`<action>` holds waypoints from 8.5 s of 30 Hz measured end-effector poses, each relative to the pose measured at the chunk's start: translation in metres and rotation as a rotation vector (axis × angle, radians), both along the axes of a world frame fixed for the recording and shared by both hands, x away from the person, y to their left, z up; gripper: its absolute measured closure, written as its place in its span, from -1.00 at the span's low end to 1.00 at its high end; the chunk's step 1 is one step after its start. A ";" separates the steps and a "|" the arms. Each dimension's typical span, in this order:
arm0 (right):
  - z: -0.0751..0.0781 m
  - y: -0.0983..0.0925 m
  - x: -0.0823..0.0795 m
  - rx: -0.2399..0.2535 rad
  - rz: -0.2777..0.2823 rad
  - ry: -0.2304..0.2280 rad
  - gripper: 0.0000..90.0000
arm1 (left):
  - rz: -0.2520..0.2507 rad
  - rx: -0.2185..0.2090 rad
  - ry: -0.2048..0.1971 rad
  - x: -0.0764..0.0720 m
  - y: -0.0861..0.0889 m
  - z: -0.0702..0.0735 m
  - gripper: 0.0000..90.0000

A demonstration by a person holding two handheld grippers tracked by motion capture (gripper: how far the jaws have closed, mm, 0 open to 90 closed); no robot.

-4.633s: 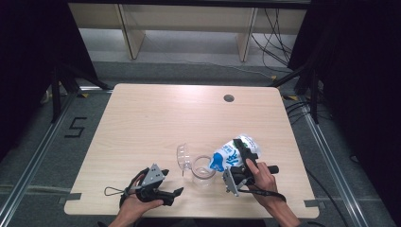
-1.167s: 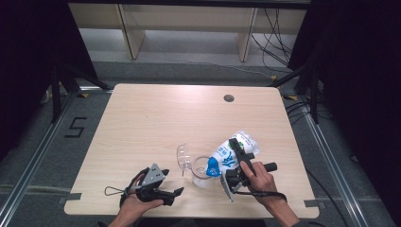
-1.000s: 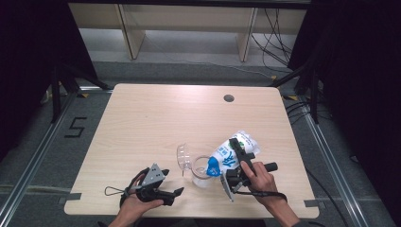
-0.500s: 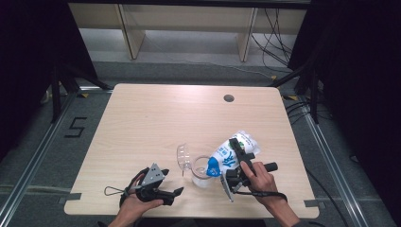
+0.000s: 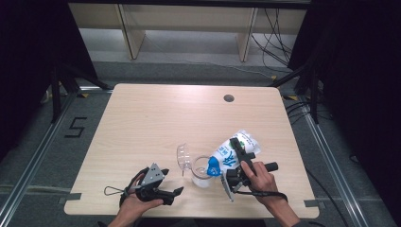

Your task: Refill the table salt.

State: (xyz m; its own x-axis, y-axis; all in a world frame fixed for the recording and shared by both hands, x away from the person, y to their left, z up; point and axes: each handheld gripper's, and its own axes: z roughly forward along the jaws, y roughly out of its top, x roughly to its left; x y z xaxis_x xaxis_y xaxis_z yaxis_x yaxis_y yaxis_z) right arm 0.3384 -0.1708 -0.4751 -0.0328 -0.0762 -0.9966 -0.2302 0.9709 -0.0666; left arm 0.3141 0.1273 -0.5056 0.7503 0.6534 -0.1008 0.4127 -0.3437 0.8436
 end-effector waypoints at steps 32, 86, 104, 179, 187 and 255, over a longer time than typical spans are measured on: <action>-0.002 0.001 -0.002 0.022 0.000 -0.006 0.24 | 0.008 -0.013 0.011 0.000 0.000 -0.001 -0.65; -0.001 0.002 -0.003 0.005 0.003 -0.009 0.25 | 0.015 0.027 -0.115 0.015 -0.014 -0.001 0.08; -0.001 0.002 -0.003 -0.008 0.010 -0.009 0.26 | -0.015 0.058 -0.164 0.017 -0.025 -0.002 0.46; 0.002 0.001 0.000 -0.015 0.021 -0.032 0.30 | -0.025 0.057 -0.178 0.018 -0.024 -0.002 0.67; 0.002 0.001 -0.001 -0.008 0.008 -0.024 0.31 | -0.025 0.057 -0.178 0.018 -0.024 -0.002 0.67; 0.008 0.003 0.002 -0.067 0.042 -0.065 0.34 | -0.020 0.065 -0.184 0.018 -0.024 -0.001 0.67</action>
State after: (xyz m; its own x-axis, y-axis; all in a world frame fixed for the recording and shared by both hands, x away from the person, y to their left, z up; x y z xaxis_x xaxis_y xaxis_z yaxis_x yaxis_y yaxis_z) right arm 0.3404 -0.1675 -0.4674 0.0369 -0.1430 -0.9890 -0.2640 0.9531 -0.1477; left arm 0.3320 0.1037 -0.5069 0.7648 0.6391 0.0811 0.2467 -0.4068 0.8796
